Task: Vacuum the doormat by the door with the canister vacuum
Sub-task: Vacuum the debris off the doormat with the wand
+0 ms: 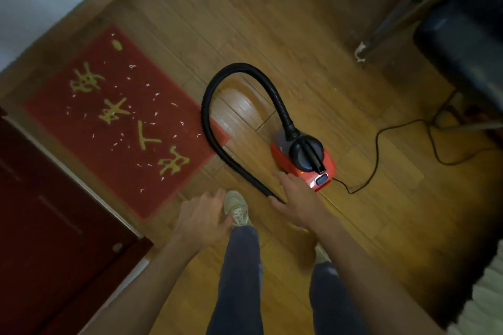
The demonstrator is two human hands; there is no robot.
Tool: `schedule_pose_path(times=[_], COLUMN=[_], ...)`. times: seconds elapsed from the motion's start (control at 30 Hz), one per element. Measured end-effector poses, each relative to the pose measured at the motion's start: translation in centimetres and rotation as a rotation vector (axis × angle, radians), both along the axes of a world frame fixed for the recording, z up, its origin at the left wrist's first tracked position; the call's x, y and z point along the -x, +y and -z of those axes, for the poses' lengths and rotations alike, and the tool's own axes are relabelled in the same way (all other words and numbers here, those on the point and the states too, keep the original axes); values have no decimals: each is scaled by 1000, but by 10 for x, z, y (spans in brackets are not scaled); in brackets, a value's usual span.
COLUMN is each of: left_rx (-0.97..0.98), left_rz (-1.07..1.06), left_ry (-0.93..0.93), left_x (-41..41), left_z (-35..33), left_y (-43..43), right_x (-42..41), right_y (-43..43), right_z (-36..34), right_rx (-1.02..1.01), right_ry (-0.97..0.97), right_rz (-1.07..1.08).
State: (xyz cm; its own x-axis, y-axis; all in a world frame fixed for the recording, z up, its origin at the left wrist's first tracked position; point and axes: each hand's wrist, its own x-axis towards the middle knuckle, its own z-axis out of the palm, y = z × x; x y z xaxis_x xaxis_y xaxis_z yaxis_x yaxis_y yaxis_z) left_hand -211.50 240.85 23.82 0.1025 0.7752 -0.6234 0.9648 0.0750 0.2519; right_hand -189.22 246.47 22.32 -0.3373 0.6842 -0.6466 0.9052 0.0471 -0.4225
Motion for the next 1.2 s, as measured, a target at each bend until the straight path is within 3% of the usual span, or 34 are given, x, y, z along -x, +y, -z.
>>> schedule_pose_path(times=[0.23,0.83,1.2], left_rx=[-60,-62,-54], left_rz=[194,428,590], left_ry=[-12,108,142], left_x=[-31,-121,-134], left_z=[9,-22,-23], left_y=[14,-56,-42], right_x=[-46,-134,-137], right_y=[-41,-192,-229], right_z=[-4,-18,-16], right_rx=[28,69,117], right_ry=[-26,-20,15], right_rz=[210,423,589])
